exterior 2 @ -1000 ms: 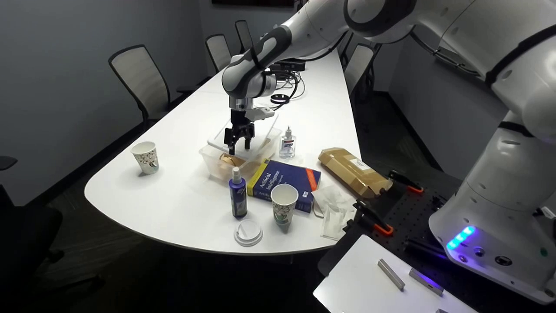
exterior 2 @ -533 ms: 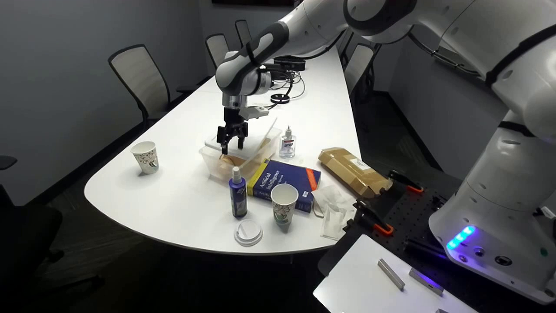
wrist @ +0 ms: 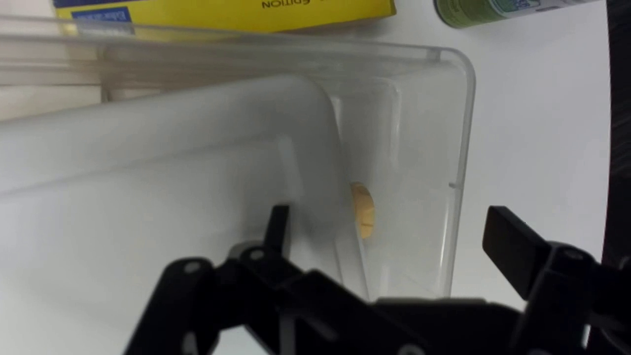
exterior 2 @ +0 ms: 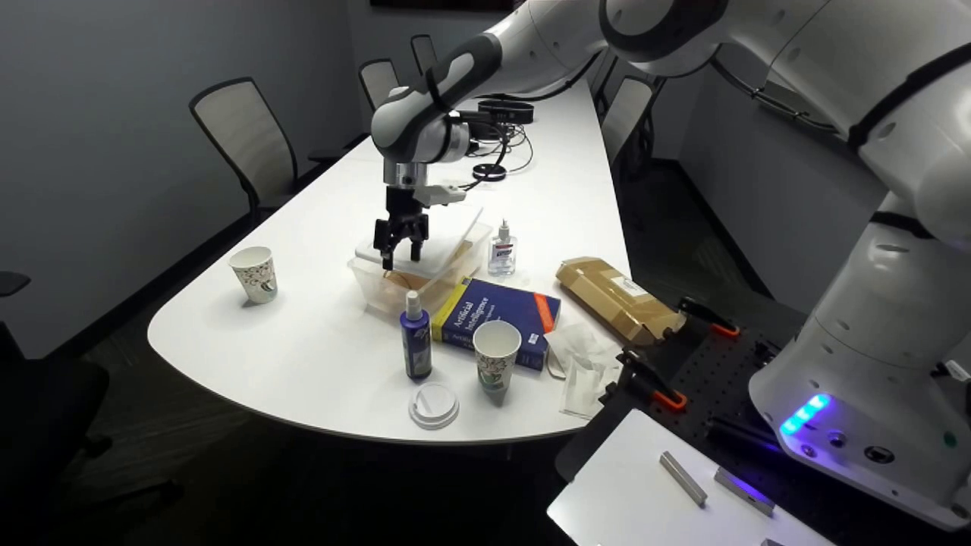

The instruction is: Remove the sanitizer bottle from the lunchbox, put it on the table, push on the pump and close the lid of the lunchbox

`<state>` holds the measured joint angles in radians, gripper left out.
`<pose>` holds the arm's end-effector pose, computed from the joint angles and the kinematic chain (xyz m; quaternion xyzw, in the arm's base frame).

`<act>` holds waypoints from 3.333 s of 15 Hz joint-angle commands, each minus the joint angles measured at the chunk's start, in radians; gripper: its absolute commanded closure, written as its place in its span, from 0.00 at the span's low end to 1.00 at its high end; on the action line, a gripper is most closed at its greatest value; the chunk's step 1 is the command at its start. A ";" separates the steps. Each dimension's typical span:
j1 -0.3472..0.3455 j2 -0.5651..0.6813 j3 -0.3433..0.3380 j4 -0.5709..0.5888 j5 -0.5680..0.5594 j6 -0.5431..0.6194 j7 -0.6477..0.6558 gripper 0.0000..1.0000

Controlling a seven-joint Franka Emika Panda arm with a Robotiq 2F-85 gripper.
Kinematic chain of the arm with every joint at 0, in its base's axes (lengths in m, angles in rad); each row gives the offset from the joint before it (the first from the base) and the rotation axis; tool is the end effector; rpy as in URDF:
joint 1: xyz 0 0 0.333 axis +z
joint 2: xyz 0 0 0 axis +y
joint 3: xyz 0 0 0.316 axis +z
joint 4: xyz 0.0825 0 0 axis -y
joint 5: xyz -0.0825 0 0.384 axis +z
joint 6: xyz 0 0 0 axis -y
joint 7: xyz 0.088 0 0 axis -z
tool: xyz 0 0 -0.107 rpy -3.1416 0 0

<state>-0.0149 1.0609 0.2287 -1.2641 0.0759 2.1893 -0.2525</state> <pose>0.7196 0.1194 0.1079 -0.9774 -0.1553 0.0541 0.1331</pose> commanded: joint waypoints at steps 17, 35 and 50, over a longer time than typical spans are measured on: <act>0.010 0.073 0.029 0.176 0.177 -0.295 -0.014 0.00; 0.012 0.061 -0.019 0.170 0.169 -0.218 0.020 0.00; 0.035 0.072 0.000 0.145 0.191 -0.228 0.015 0.00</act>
<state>0.0126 1.1452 0.2198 -1.1063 0.2569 1.9777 -0.2650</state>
